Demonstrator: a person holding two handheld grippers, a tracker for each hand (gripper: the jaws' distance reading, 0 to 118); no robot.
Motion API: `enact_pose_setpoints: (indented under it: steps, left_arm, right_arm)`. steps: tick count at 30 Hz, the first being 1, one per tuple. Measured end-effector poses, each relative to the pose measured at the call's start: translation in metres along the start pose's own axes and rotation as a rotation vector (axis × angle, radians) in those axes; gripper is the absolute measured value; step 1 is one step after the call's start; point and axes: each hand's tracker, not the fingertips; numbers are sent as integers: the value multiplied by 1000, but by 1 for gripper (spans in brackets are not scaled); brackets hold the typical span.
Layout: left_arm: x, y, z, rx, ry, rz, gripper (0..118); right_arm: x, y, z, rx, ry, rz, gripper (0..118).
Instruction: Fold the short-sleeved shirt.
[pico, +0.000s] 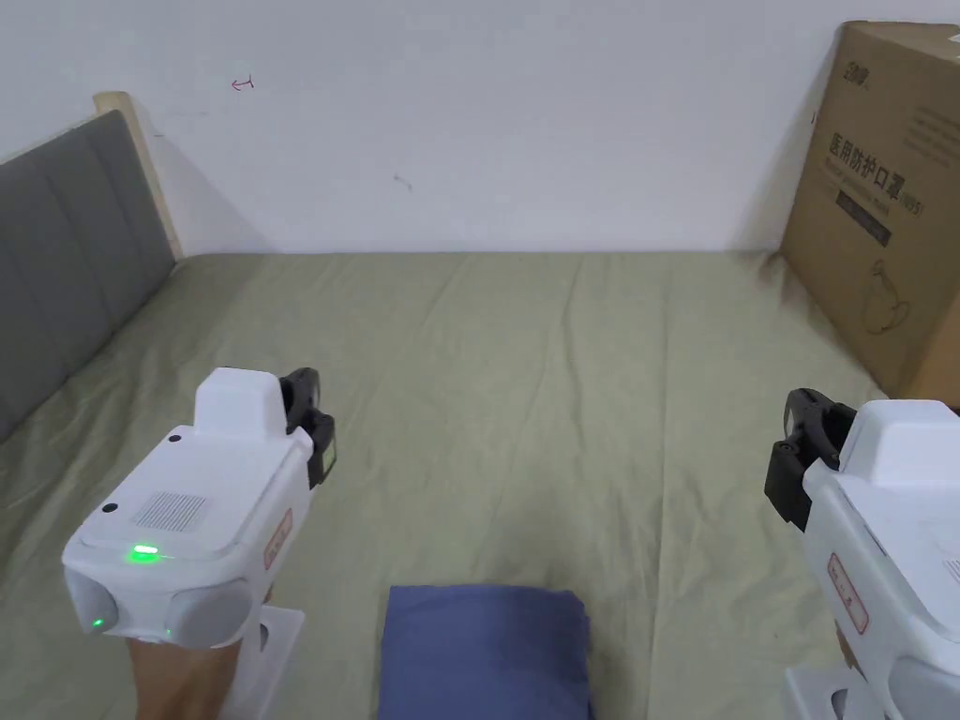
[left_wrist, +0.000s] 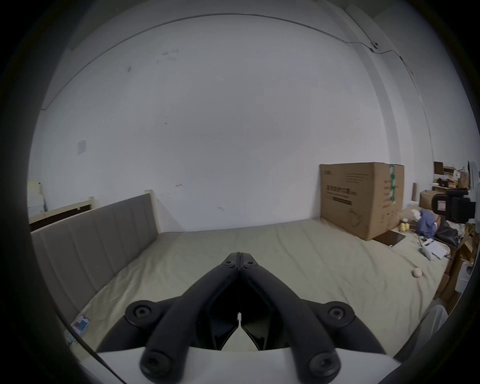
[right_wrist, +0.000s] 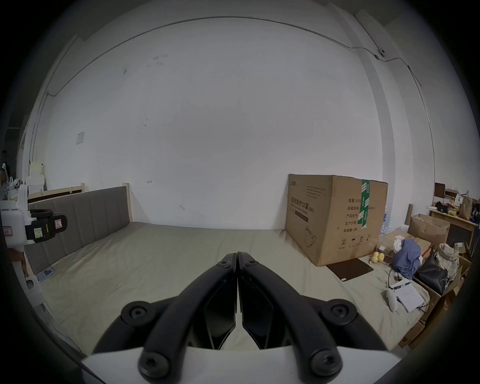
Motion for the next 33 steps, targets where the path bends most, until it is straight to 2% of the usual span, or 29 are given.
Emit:
enact_pose_setpoints:
  steps: [10, 16, 20, 23, 25, 27, 33]
  left_arm:
    - [-30, -4, 10, -14, 56, 70, 0]
    - [-35, -1, 13, -17, 68, 69, 0]
    - [-44, -4, 11, -23, 72, 82, 0]
    - [-50, -11, 8, -39, 73, 86, 0]
    - [-53, -16, 6, -56, 72, 91, 0]
    - [-56, -23, 1, -90, 61, 106, 0]
    - [-62, -48, -10, -208, -11, 179, 0]
  right_arm:
    - [-23, -9, -19, -15, 67, 11, 0]
    - [-48, -44, -44, -64, 123, -3, 0]
    - [-74, -92, -68, -170, 166, 29, 0]
    - [-91, -133, -83, -251, 218, 3, 0]
    - [-103, -157, -91, -310, 234, 15, 0]
    - [-115, -183, -98, -362, 249, 59, 0]
    - [-136, -246, -108, -540, 241, 110, 0]
